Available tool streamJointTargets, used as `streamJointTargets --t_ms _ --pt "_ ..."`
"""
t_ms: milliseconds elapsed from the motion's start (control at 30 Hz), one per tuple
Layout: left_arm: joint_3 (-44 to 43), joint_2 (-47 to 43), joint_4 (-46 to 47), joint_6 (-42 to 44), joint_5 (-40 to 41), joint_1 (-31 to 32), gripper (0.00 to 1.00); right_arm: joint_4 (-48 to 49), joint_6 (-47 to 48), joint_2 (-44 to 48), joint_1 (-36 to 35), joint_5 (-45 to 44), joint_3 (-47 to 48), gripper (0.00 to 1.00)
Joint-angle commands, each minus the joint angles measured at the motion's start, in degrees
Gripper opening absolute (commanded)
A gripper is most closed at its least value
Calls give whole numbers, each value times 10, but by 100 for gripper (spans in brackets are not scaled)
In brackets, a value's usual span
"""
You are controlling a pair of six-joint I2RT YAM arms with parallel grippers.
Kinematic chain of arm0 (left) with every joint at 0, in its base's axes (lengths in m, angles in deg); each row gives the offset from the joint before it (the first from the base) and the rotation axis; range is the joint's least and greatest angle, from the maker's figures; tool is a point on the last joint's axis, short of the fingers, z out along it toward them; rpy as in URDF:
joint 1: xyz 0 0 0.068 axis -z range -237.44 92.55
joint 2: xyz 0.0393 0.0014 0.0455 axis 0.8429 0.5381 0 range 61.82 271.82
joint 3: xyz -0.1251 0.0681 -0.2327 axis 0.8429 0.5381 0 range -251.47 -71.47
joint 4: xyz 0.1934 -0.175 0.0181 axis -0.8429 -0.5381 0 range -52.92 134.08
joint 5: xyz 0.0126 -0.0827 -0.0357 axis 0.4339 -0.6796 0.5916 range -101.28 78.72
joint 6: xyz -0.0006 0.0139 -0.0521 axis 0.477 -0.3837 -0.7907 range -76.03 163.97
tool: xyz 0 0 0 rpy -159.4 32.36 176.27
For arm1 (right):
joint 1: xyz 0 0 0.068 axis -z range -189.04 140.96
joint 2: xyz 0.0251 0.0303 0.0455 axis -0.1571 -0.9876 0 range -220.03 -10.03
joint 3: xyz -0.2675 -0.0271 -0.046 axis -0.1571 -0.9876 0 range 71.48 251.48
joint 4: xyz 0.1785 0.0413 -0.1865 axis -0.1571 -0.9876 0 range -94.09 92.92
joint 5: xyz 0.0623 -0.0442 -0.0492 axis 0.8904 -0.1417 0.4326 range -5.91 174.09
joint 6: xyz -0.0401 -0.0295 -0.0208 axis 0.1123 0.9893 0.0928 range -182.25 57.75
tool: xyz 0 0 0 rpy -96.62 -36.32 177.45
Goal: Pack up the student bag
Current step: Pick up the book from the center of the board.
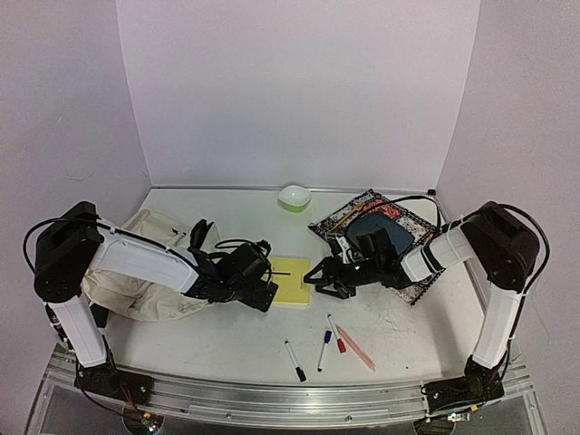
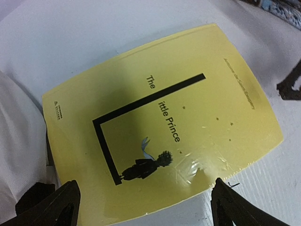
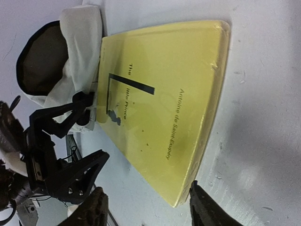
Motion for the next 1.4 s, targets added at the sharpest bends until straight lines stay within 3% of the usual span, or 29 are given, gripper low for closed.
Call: streamJointTargets --t_ms 0,300,467,900,1167,1367 --pt "-17 -5 -1 111 -9 11 98 -34 19 -12 1 -15 26 71" --pt "-29 23 -4 167 -35 12 99 -94 72 -35 9 -63 98 85" --pt "-34 40 -3 169 -37 13 98 -147 124 -79 27 -91 176 86" --pt "-49 75 4 186 -17 17 97 -189 192 -202 31 -43 305 87" --pt "-52 88 14 182 6 17 96 -191 179 -209 31 62 293 73" --pt "-49 96 28 172 22 17 95 -110 142 -159 31 157 232 56"
